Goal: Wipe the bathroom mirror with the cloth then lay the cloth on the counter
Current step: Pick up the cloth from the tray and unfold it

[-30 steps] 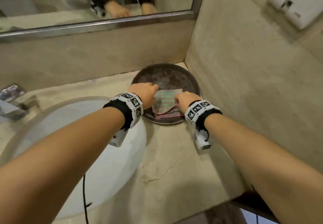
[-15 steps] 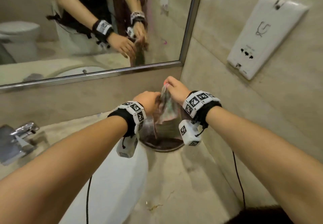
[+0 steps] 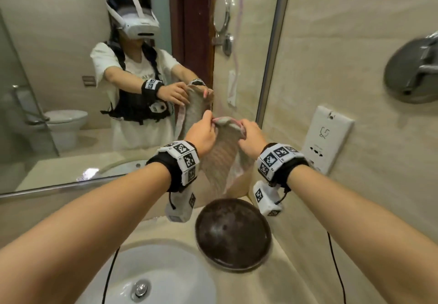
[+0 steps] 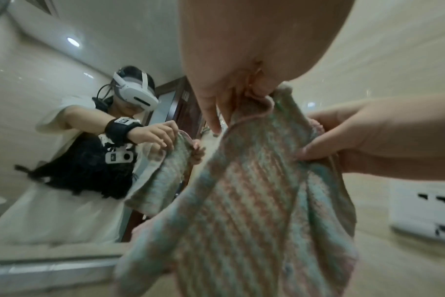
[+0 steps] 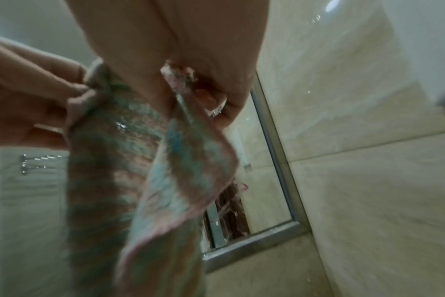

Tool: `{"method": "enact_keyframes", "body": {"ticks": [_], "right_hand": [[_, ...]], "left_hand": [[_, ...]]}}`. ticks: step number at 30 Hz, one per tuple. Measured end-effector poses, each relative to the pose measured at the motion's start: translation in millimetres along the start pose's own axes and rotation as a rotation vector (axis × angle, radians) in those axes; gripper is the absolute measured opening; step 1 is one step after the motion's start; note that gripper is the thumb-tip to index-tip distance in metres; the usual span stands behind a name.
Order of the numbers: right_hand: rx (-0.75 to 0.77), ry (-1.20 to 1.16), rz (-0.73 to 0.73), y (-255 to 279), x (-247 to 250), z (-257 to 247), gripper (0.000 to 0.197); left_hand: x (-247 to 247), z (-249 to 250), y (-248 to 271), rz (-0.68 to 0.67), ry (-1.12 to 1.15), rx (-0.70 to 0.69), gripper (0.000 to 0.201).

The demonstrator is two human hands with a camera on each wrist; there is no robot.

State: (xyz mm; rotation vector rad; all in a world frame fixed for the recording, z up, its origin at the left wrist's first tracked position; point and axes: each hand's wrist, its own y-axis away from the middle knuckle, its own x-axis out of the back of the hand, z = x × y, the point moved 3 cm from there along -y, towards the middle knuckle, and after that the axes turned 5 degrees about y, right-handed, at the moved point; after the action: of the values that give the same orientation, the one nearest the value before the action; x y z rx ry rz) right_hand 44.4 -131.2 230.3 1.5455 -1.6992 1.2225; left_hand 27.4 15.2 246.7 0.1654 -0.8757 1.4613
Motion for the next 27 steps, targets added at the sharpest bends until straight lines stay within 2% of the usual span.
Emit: {"method": "enact_keyframes", "body": {"ticks": [3, 7, 11, 15, 18, 20, 23, 27], "right_hand": [[-0.097, 0.047, 0.049, -5.3, 15.3, -14.3, 0.013], [-0.151, 0.119, 0.068, -9.1, 31.5, -29.5, 0.023], [-0.243, 0.078, 0.092, -17.0, 43.1, -46.8, 0.027], [-0.332, 0.02, 0.118, -20.9, 59.7, -67.5, 0.035], [-0.387, -0.152, 0.157, -24.1, 71.7, -82.3, 0.041], [-0.42, -0.409, 0.142, -25.4, 75.1, -90.8, 0.035], [-0.357, -0.583, 0.22, -30.6, 85.3, -103.8, 0.018], [-0.268, -0.508, 0.415, -47.6, 102.8, -106.9, 0.027]], "left_hand": [[27.3, 11.7, -7.1, 0.052, 0.039, -0.037, 0.014], [61.7, 16.8, -15.1, 0.116, 0.016, -0.032, 0.023], [91.4, 24.8, -16.4, 0.15, 0.008, -0.037, 0.027], [114.0, 34.5, -15.5, 0.094, -0.006, -0.063, 0.036], [127.3, 39.9, -14.7, 0.037, -0.079, -0.115, 0.036], [137.5, 39.2, -20.1, 0.105, -0.128, -0.122, 0.03], [152.9, 38.5, -32.0, 0.223, -0.162, -0.11, 0.023], [165.1, 44.7, -46.2, 0.217, -0.269, -0.136, 0.042]]}}
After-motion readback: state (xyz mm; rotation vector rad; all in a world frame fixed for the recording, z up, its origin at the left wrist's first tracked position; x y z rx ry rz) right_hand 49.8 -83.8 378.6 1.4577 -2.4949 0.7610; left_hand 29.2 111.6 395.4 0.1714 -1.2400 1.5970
